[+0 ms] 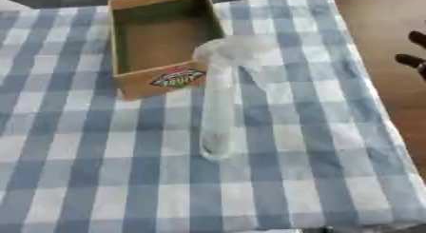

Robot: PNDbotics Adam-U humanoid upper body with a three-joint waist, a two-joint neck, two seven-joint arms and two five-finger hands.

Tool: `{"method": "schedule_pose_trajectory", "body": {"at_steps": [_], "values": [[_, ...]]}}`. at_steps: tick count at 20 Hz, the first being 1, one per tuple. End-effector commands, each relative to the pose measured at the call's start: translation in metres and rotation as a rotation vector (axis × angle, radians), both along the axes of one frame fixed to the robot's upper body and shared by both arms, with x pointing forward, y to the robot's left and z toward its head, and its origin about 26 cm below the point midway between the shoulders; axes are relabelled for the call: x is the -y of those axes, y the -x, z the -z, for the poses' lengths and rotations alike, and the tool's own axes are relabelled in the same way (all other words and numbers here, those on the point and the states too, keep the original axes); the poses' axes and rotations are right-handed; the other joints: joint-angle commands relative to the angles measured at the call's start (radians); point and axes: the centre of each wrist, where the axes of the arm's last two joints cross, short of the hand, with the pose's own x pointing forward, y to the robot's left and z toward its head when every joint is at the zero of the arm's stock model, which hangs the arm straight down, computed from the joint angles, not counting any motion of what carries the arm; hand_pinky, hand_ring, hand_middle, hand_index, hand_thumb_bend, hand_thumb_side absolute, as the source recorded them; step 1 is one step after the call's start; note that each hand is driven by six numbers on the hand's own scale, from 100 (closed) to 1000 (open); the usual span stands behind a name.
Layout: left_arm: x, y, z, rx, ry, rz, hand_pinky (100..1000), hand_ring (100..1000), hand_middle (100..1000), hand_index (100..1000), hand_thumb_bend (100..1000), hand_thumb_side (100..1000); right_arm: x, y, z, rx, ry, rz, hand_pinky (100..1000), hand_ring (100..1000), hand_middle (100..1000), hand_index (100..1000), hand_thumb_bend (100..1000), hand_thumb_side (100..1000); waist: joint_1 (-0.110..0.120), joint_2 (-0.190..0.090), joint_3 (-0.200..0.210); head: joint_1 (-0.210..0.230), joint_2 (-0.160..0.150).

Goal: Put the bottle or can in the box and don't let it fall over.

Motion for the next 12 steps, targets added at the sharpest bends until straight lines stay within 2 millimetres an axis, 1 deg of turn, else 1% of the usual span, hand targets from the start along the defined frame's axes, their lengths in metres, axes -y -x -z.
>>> {"method": "schedule_pose_trajectory", "body": {"at_steps": [1,9,12], "values": [[-0.003,0.002,-0.009,0.027,-0.029,-0.010,1000,508,711,862,646,406,0.004,0.003,-0.008,0.012,0.063,-0.006,804,960,1000,903,100,734,-0.003,-0.016,0.000,0.001,-0.008],[-0.003,0.002,-0.009,0.025,-0.033,-0.008,1000,509,712,863,646,406,-0.001,0.012,-0.001,-0.063,0.232,-0.072,811,981,1000,923,100,780,-0.004,-0.016,0.000,-0.001,-0.014],[-0.003,0.002,-0.010,0.025,-0.035,-0.006,1000,510,712,863,646,406,-0.002,0.016,0.001,-0.090,0.308,-0.100,812,977,1000,933,100,776,-0.004,-0.016,0.001,-0.003,-0.017]]}}
